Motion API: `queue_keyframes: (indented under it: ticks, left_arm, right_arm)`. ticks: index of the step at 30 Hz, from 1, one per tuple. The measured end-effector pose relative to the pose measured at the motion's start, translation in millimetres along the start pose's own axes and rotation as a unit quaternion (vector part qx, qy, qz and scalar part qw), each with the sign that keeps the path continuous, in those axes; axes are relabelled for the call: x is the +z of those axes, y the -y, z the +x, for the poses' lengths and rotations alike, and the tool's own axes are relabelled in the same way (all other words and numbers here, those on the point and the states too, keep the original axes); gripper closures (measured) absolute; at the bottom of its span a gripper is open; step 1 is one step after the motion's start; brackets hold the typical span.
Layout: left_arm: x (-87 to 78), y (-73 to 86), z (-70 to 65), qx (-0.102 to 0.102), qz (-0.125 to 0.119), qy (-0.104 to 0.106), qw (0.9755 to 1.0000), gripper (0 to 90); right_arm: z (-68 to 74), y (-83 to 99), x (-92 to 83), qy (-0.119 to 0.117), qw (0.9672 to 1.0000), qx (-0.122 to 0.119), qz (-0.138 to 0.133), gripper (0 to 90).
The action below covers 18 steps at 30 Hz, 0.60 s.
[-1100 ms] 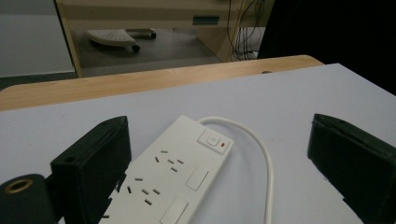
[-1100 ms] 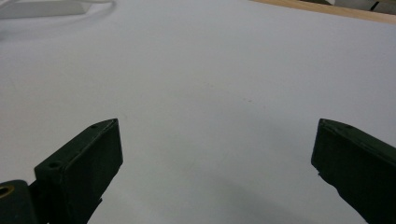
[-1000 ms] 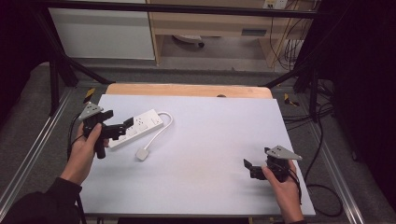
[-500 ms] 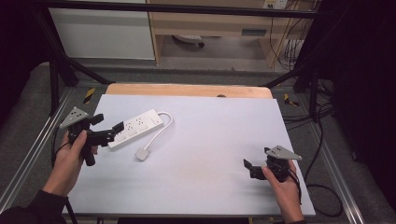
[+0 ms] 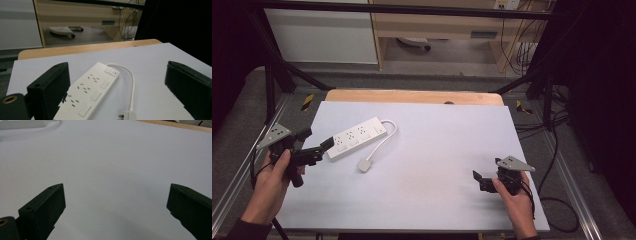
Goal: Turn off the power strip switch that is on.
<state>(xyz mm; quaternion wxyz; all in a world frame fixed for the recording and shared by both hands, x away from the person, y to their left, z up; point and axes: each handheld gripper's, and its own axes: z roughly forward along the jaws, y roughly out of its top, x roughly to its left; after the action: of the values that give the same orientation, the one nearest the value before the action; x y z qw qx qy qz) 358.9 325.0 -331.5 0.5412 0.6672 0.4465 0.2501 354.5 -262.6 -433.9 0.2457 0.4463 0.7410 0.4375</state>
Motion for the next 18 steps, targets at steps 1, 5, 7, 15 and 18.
queue_keyframes:
  ticks: [1,5,7,15,18]
  left_arm:
    - [-1.5,1.8,-0.3,0.001,0.001,0.001,1.0000,6.1]
    - [-8.8,13.6,-1.5,0.004,0.004,0.004,1.0000,6.1]
    - [-11.6,22.5,-3.0,0.007,0.009,0.004,0.9999,6.1]
    - [-8.0,62.2,-12.6,0.016,0.051,0.015,0.9984,6.3]
    - [-3.0,75.0,-17.3,0.021,0.073,0.022,0.9969,6.6]
  right_arm:
    - [0.0,0.0,-0.1,0.000,1.0000,0.000,0.000,2.4]
    - [0.0,0.1,0.0,0.001,1.0000,-0.001,0.000,2.4]
    - [0.1,0.1,0.1,0.002,1.0000,-0.001,0.000,2.4]
    - [0.4,0.1,0.3,0.002,1.0000,-0.001,0.001,2.4]
    - [0.2,0.3,0.5,0.003,1.0000,-0.002,0.001,2.4]
